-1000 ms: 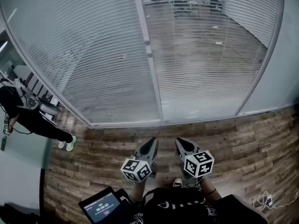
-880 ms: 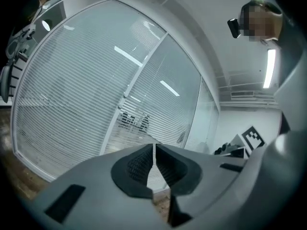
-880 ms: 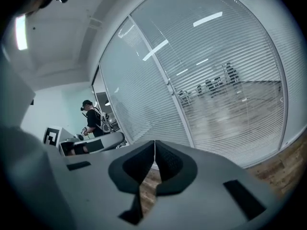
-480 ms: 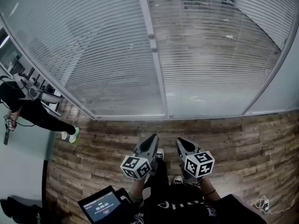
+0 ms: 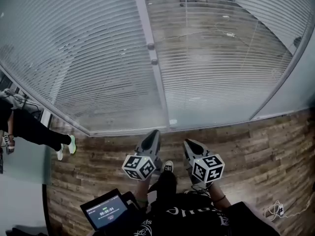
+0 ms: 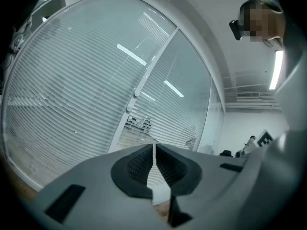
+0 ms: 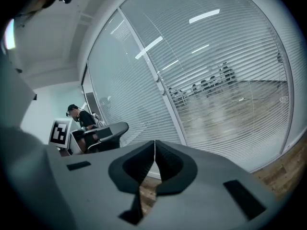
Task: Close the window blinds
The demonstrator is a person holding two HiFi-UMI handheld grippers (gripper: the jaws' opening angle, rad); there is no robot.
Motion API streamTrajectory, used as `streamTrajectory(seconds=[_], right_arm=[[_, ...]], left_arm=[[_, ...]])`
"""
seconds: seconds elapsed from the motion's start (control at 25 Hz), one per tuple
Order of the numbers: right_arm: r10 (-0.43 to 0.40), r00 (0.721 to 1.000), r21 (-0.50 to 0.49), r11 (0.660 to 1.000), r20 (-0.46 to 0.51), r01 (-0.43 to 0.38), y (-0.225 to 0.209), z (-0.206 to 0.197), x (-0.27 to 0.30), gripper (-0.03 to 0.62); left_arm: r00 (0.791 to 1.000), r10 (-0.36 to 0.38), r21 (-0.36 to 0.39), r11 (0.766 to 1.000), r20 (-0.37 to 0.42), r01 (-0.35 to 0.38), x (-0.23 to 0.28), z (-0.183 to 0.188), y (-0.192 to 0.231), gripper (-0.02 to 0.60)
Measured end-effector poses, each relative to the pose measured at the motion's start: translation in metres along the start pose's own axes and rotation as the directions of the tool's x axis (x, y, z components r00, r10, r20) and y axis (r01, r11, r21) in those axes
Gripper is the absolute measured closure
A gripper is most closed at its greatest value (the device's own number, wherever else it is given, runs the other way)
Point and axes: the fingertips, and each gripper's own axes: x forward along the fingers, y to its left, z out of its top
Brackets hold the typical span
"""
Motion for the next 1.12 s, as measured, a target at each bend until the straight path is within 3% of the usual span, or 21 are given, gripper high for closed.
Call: streamTrajectory(seconds=[0.44, 0.56, 0.8, 0.92, 1.0, 1.12], right_arm=[[-0.131, 0.991, 0.006, 0.991, 0.033, 0.131, -0.039, 0.069, 0.087, 0.574], [-0.168, 0.984, 0.021, 0.986, 0.052, 0.167, -0.051, 0.088, 0.102, 0.574], [-0.233, 0.970, 0.050, 0.972, 0.072, 0.230, -0.077, 0.090, 0.132, 0.574], [-0.250, 0.966, 0.054, 0.968, 0.062, 0.246, -0.084, 0.083, 0.142, 0.574], [-0.257, 0.965, 0.060, 0.965, 0.050, 0.254, -0.099, 0.083, 0.144, 0.574], [-0.244, 0.969, 0.045, 0.969, 0.032, 0.243, -0.118, 0.092, 0.150, 0.574]], left_arm=[[0.998, -0.055, -0.015, 0.998, 0.002, 0.055, 0.119, 0.078, 0.083, 0.574], [0.995, -0.092, -0.042, 0.995, -0.032, 0.091, 0.154, 0.093, 0.091, 0.499], [0.990, -0.131, -0.105, 0.987, -0.057, 0.125, 0.214, 0.095, 0.121, 0.481], [0.987, -0.157, -0.213, 0.966, -0.036, 0.146, 0.232, 0.098, 0.132, 0.410], [0.988, -0.154, -0.297, 0.944, -0.007, 0.145, 0.249, 0.102, 0.135, 0.402], [0.985, -0.169, -0.447, 0.878, 0.039, 0.168, 0.277, 0.108, 0.133, 0.402]])
